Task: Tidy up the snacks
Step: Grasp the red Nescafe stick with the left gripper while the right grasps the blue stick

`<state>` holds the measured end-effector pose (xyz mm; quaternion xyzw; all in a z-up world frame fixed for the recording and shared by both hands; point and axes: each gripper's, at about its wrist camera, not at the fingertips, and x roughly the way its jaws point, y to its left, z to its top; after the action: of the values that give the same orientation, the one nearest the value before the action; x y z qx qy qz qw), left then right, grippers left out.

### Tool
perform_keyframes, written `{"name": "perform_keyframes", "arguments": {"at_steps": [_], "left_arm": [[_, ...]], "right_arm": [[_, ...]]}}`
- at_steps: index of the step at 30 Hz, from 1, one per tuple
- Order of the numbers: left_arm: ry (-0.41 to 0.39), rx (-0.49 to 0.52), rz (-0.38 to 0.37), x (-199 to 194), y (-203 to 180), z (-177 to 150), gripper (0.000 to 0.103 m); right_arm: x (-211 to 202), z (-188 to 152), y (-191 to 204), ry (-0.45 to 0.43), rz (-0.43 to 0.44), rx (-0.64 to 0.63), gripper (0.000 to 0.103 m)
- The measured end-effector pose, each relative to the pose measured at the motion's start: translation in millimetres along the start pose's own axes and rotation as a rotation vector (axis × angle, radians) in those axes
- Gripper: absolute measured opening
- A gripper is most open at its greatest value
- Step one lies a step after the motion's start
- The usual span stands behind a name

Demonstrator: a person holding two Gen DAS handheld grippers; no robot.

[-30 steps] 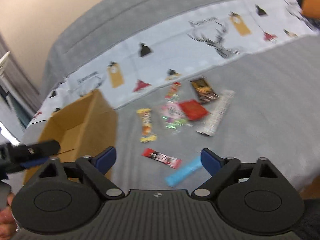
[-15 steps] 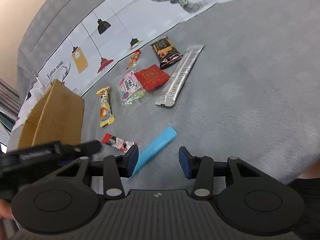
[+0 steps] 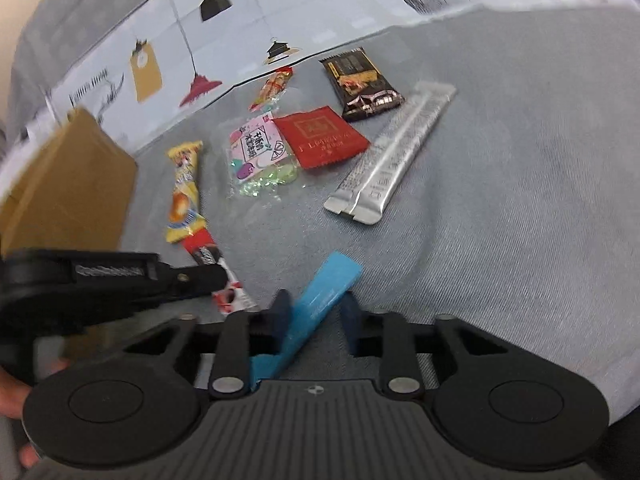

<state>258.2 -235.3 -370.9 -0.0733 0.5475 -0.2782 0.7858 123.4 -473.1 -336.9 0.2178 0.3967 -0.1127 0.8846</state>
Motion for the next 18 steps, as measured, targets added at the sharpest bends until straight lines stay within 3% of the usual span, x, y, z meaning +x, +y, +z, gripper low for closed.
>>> {"name": "perform_keyframes", "arguments": {"at_steps": [4, 7, 10, 12, 15, 18], "left_arm": [[0.035, 0.022, 0.028, -10.5, -5.0, -5.9, 0.005], [0.077, 0.105, 0.030, -19.4, -12.8, -13.0, 0.004], [0.107, 0.114, 0.023, -20.8, -15.4, -17.7, 0.005], [0.110, 0.126, 0.041, -15.3, -16.6, -18.2, 0.010], [0.104, 0.097, 0.025, -11.8, -18.0, -13.2, 0.016], [0.094, 0.086, 0.022, -9.9, -21.5, -10.2, 0.033]], "right_arm": [[-0.9, 0.7, -5.9, -0.018, 0.005, 0.024, 0.012], [-7.2, 2.7, -15.1, -0.028, 0.008, 0.052, 0.010], [-10.8, 2.9, -23.0, -0.014, 0.027, 0.079, 0.013], [-8.1, -0.2, -35.1, 0.017, 0.080, 0.166, 0.014], [-9.1, -1.7, -37.8, 0.021, 0.102, 0.179, 0.014], [-9.0, -2.8, -34.2, 0.019, 0.095, 0.153, 0.015]]}}
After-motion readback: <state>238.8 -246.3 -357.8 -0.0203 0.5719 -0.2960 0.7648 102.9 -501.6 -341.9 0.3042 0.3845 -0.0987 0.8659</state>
